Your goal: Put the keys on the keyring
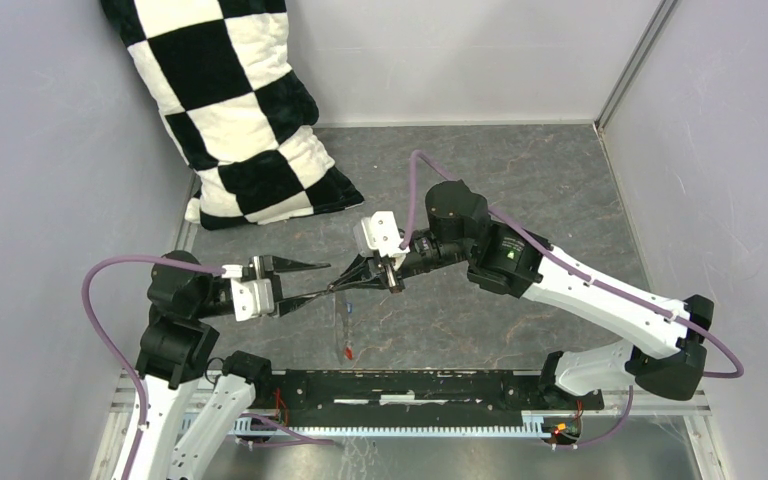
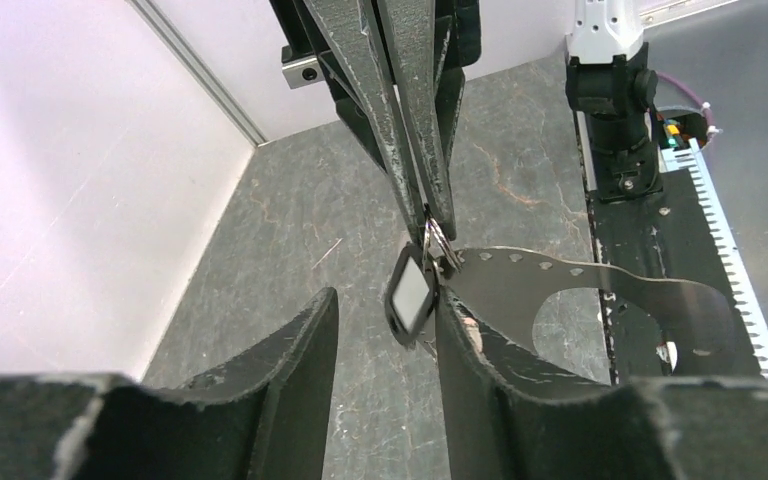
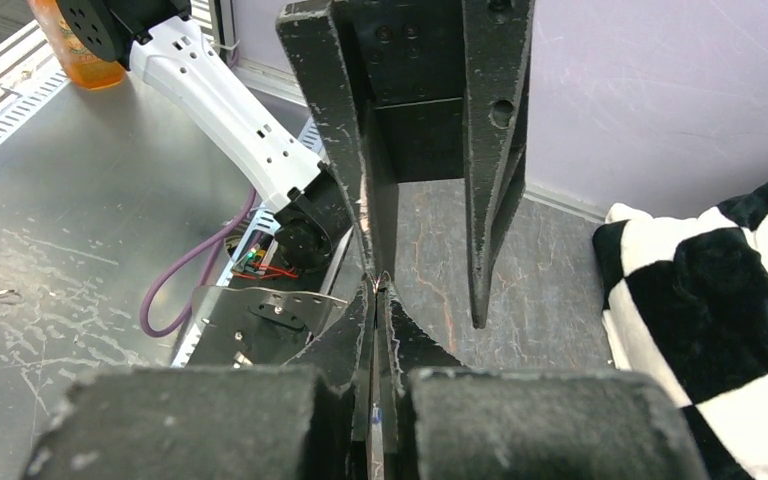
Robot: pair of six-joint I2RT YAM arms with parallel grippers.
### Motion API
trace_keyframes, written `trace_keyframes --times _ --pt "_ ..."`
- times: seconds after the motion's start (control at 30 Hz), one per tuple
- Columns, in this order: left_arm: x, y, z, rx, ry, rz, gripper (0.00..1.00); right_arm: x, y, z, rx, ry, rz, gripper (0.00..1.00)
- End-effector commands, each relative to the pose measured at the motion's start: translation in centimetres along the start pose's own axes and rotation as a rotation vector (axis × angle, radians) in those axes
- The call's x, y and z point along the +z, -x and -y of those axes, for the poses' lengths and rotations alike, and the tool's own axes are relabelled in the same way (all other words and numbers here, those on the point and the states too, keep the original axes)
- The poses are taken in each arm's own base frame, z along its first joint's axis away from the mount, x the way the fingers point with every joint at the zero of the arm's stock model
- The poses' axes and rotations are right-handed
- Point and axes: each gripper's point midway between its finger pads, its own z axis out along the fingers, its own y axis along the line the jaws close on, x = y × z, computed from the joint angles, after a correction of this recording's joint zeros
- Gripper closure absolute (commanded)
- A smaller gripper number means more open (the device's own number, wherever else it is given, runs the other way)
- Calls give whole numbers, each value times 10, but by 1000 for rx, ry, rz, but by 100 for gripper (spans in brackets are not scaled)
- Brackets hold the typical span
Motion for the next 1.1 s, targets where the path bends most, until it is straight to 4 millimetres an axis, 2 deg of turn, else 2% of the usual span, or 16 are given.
trace_keyframes --times 0.0,0.33,0.53,0.87,1.07 --pt "-1 7 -4 9 30 21 57 -5 25 5 -48 -33 73 100" --pt "-5 5 0 93 38 6 94 -11 25 9 -36 -93 112 100" --pt "-9 5 -1 155 67 -3 97 -19 24 13 -33 -133 112 99" --pt "-18 9 -5 293 121 -24 98 -27 21 21 -32 -173 94 100" --pt "-19 5 5 296 88 -33 98 -29 24 24 -37 -187 101 100"
